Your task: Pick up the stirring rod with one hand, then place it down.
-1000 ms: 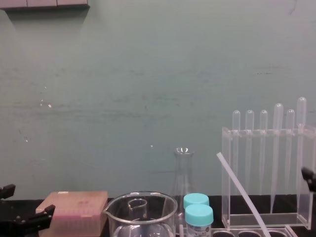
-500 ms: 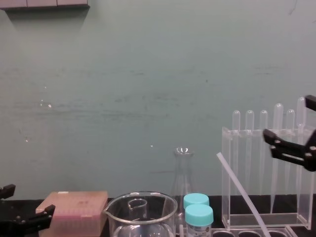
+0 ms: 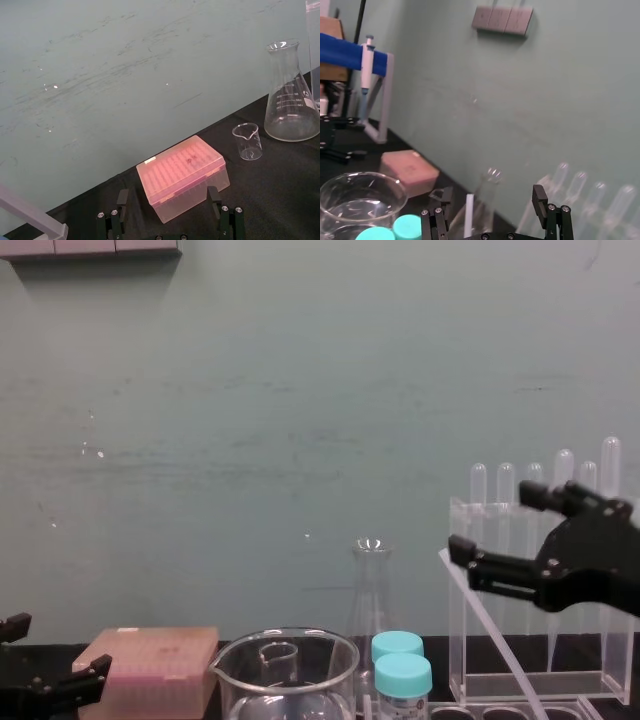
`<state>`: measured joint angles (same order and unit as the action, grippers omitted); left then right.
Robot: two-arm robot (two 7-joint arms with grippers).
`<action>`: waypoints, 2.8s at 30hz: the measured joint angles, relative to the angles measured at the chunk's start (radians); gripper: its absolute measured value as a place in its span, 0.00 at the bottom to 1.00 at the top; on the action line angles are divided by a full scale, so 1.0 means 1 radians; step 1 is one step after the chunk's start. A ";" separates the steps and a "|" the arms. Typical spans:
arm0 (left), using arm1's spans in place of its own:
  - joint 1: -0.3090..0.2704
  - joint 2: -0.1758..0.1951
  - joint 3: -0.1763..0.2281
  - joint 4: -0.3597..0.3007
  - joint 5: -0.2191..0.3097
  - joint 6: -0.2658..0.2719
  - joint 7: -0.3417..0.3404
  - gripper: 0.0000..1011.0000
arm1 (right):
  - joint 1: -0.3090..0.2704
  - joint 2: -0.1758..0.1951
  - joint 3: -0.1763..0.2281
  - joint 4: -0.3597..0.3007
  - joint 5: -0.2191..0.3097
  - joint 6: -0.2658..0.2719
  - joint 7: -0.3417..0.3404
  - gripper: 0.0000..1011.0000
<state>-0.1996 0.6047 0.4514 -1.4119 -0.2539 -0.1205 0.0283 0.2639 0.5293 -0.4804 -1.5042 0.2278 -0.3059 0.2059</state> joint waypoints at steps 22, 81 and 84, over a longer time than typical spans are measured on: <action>0.000 0.000 0.000 0.000 0.000 0.000 0.000 0.99 | 0.075 -0.058 0.008 0.112 0.140 0.224 0.208 0.99; 0.000 0.000 0.000 0.000 0.000 0.000 0.000 0.99 | 0.070 -0.058 0.011 0.108 0.132 0.227 0.203 0.07; 0.000 0.000 0.000 0.000 0.000 0.000 0.000 0.99 | 0.070 -0.058 0.011 0.108 0.132 0.227 0.203 0.07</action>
<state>-0.1995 0.6047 0.4514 -1.4120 -0.2539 -0.1205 0.0283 0.3343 0.4714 -0.4691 -1.3961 0.3598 -0.0785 0.4091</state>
